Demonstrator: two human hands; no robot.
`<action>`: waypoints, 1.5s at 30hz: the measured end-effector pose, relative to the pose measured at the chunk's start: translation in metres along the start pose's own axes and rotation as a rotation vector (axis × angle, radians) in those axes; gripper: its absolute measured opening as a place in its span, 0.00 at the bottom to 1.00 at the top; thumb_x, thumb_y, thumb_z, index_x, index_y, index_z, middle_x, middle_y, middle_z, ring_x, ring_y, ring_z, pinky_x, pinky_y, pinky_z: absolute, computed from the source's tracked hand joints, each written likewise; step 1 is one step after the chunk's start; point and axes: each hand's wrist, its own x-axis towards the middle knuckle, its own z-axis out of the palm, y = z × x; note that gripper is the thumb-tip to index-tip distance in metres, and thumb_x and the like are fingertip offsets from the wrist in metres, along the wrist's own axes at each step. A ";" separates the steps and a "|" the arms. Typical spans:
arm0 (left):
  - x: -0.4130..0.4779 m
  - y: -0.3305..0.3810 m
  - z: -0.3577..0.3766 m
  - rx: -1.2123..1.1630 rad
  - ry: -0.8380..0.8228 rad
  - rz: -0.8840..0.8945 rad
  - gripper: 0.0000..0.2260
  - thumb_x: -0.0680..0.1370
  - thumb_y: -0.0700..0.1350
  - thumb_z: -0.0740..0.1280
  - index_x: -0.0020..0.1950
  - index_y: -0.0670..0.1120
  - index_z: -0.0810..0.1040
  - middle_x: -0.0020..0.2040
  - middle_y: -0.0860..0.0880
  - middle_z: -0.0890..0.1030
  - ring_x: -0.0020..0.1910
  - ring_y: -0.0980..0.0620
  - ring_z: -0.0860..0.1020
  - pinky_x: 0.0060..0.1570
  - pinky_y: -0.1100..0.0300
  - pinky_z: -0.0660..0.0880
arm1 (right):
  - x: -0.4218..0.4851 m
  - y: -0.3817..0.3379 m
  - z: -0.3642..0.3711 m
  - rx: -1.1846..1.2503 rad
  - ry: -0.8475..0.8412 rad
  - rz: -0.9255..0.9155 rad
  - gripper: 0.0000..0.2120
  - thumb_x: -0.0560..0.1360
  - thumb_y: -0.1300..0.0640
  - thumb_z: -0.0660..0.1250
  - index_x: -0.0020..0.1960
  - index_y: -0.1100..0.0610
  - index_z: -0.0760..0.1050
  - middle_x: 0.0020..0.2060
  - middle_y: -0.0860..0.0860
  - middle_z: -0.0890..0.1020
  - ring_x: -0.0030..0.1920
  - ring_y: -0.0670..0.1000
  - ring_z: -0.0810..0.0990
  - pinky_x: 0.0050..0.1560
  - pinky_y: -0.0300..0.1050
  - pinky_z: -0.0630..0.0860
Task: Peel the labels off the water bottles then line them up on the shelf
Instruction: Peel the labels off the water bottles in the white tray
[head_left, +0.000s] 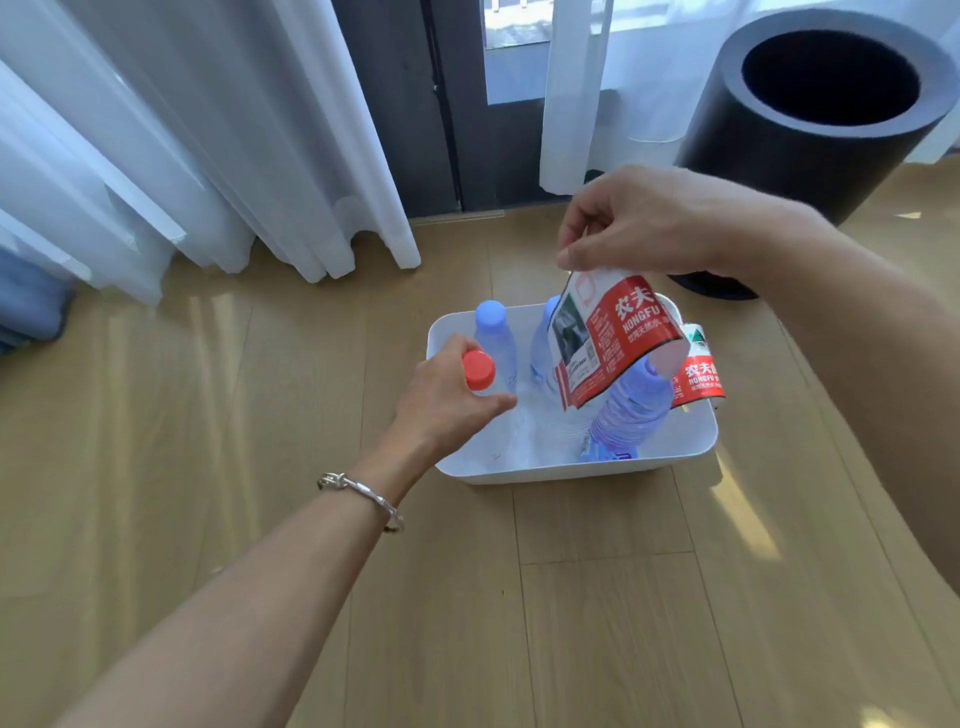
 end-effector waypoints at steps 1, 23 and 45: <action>0.002 0.000 -0.002 -0.008 -0.015 -0.002 0.20 0.69 0.54 0.74 0.55 0.50 0.71 0.51 0.51 0.78 0.48 0.50 0.77 0.44 0.56 0.76 | 0.000 -0.002 0.001 0.033 0.014 -0.022 0.04 0.76 0.52 0.67 0.46 0.51 0.79 0.35 0.42 0.77 0.35 0.42 0.77 0.33 0.34 0.70; 0.014 0.045 -0.078 -0.131 0.093 0.423 0.09 0.80 0.49 0.63 0.47 0.45 0.77 0.43 0.50 0.76 0.41 0.57 0.73 0.43 0.61 0.72 | 0.019 -0.017 0.031 0.456 0.294 -0.273 0.04 0.77 0.54 0.66 0.46 0.52 0.78 0.38 0.53 0.80 0.37 0.44 0.74 0.41 0.40 0.73; 0.021 0.030 -0.078 0.165 0.293 0.452 0.20 0.78 0.46 0.64 0.71 0.51 0.71 0.64 0.50 0.79 0.60 0.50 0.77 0.56 0.54 0.76 | 0.052 -0.010 0.056 0.727 0.346 -0.077 0.06 0.78 0.53 0.65 0.43 0.53 0.77 0.31 0.48 0.75 0.28 0.45 0.70 0.29 0.39 0.69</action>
